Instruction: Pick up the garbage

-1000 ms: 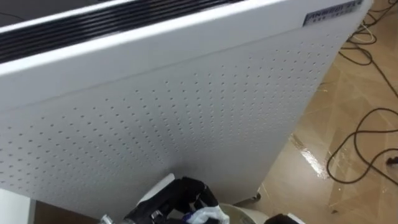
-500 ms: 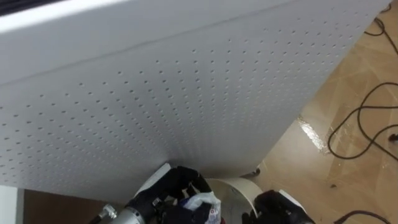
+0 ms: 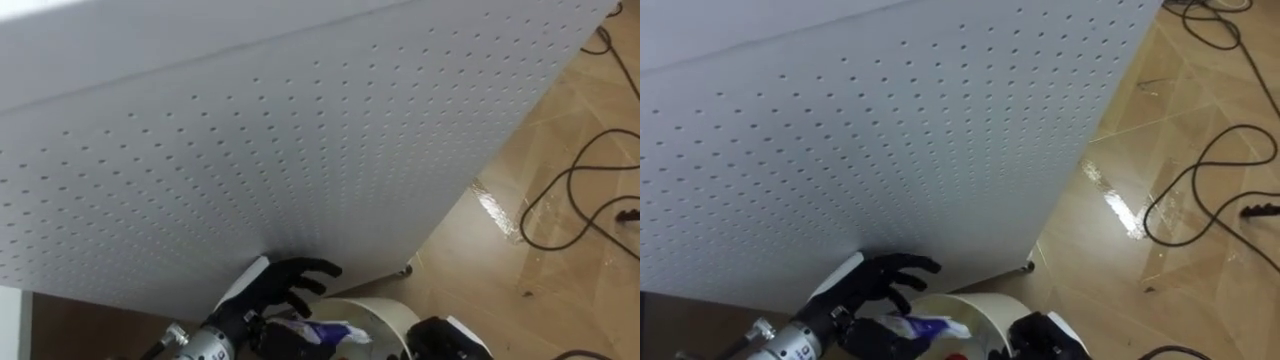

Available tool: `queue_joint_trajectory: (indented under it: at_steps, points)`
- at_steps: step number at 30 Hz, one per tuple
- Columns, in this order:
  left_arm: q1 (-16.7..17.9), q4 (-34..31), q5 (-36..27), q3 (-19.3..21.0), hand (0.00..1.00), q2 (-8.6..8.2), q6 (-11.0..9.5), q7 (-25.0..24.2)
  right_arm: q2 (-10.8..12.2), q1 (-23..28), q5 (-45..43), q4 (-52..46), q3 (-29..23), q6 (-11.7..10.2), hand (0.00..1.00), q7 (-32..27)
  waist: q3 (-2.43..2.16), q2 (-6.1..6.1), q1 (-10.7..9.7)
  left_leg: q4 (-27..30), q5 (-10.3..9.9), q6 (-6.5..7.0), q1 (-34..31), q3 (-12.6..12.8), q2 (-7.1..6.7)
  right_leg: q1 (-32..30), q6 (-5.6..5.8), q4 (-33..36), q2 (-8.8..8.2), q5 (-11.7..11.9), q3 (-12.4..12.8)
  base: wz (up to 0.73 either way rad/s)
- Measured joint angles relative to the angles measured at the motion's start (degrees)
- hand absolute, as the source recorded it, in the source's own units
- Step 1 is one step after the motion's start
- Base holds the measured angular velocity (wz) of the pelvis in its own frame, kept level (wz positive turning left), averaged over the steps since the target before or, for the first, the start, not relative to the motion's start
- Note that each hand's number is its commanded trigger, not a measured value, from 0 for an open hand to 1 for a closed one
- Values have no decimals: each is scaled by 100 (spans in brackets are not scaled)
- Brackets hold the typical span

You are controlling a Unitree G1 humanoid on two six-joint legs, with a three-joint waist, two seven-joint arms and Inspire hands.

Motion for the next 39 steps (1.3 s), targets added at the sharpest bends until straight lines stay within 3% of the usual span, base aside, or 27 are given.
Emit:
queue_joint_trajectory:
  at_steps: [2, 11, 14, 20, 23, 26, 31, 33, 37, 39]
  points:
    - [9, 112, -7, -42, 0, 1, -32, 2, 44, 3, 61, -1, 3, 0, 100, 8, -1, -1, -79, 0, 15, -4, -8, -10, -1, 20, -2, -4, -5, 1, -43, 13]
    - [186, 411, -226, -492, 0, 0, -68, -46, 80, 123, 121, 0, 18, 0, 100, -29, -16, -23, -97, 6, 19, -5, -4, -1, 2, 23, -5, 6, -6, 3, -36, 1]
    - [223, 466, -289, -590, 0, -5, -85, -144, 99, 114, 138, 0, 15, 0, 100, -32, -33, -55, -96, 1, 20, -4, 3, 0, 0, 24, -5, 10, -14, 2, -36, 0]
    - [243, 765, -467, -691, 0, -4, -90, -138, 86, 99, 586, 136, 169, 0, 100, -134, -20, -151, -97, -13, 26, 5, 145, 105, 10, 147, -3, -7, -3, 0, 14, -3]
    - [223, 908, -497, -492, 0, -78, -98, -131, 82, 152, 591, 228, 153, 11, 100, -146, -20, -176, -84, -90, 26, 5, 308, 122, 19, 296, -3, -48, 3, 0, 11, 0]
    - [233, 1494, -498, -245, 0, -216, -90, -57, 89, 200, 582, 439, 152, 12, 100, -176, -21, -174, -73, -227, 27, 3, 622, 139, 29, 605, 5, -218, 23, 6, 4, -1]
    - [716, 2112, -513, -184, 0, -208, -108, 53, 85, 504, 610, 905, 76, 10, 100, -185, -38, -158, -83, -549, 35, -10, 1203, 143, 35, 1206, 40, -553, 113, 26, -10, 0]
    - [958, 2698, -695, -116, 0, -212, -110, 233, 96, 758, 678, 1180, -77, -58, 100, -184, -52, -147, -82, -721, 33, -10, 1509, 148, 35, 1522, 61, -743, 121, 24, -50, 0]
    - [1256, 3451, -1065, 310, 0, -317, -109, 572, 151, 1078, 806, 1564, -535, -128, 100, -190, -76, -174, -96, -1018, 31, -12, 2074, 164, 26, 2067, 96, -1013, 165, 6, -49, 0]
    - [1357, 3518, -1069, 471, 0, -390, -109, 700, 187, 1241, 975, 1654, -677, -137, 100, -188, -96, -206, -105, -1077, 19, -12, 2301, 164, 7, 2280, 140, -1029, 162, -41, -9, 0]
